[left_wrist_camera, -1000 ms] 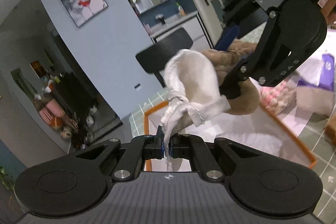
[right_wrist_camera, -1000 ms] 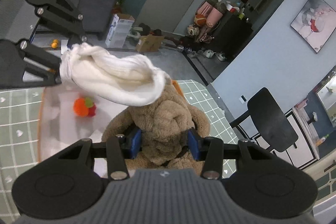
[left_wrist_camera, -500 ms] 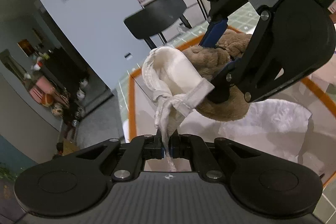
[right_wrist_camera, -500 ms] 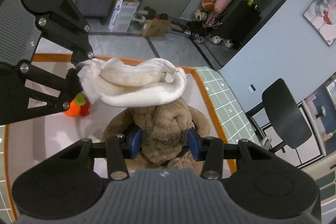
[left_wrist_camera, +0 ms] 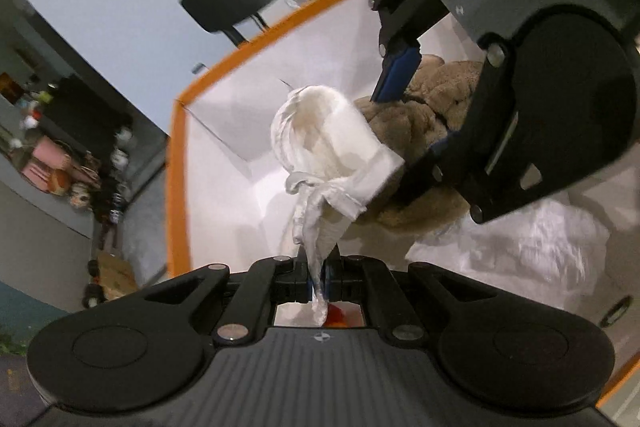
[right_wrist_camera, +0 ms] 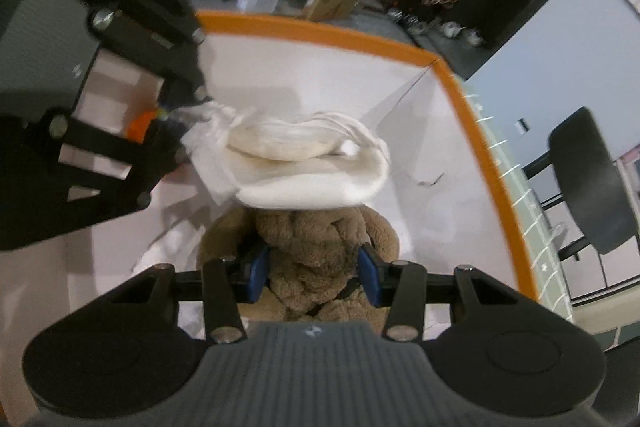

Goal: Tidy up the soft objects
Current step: 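Open the right gripper to drop the plush toy while the left gripper releases the cloth into the box, then withdraw from the box and grasp the bear-shaped coir pad with the left gripper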

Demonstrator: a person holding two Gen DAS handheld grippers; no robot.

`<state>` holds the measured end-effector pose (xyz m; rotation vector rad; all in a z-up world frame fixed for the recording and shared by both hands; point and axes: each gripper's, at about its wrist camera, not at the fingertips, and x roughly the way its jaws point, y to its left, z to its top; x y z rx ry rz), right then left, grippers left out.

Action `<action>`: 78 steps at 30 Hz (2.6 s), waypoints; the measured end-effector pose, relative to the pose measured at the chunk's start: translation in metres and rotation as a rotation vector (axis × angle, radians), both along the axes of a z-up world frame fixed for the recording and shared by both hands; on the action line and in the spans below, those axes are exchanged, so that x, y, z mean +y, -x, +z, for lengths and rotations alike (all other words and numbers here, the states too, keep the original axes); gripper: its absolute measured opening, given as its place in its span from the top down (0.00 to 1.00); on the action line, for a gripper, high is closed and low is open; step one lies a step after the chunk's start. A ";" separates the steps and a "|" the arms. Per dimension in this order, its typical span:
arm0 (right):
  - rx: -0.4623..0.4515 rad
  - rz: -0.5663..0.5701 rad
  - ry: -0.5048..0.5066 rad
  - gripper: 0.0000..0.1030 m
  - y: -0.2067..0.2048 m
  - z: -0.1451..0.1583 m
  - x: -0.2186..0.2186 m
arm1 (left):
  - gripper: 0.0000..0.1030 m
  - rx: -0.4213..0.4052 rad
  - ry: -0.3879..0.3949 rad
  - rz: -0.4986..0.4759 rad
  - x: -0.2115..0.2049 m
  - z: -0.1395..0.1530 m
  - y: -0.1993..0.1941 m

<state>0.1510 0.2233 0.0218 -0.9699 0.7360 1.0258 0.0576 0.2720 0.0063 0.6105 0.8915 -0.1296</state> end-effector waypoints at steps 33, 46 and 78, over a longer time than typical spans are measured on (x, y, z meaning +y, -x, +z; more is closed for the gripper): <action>-0.047 0.056 -0.091 0.50 0.049 0.061 -0.066 | 0.32 0.030 -0.135 -0.010 -0.054 0.046 0.036; -0.085 0.078 -0.152 0.50 0.076 0.089 -0.100 | 0.30 -0.019 -0.161 -0.014 -0.081 0.062 0.065; 0.074 -0.022 -0.208 0.42 0.129 0.024 -0.311 | 0.19 -0.247 0.332 -0.111 -0.221 -0.016 0.127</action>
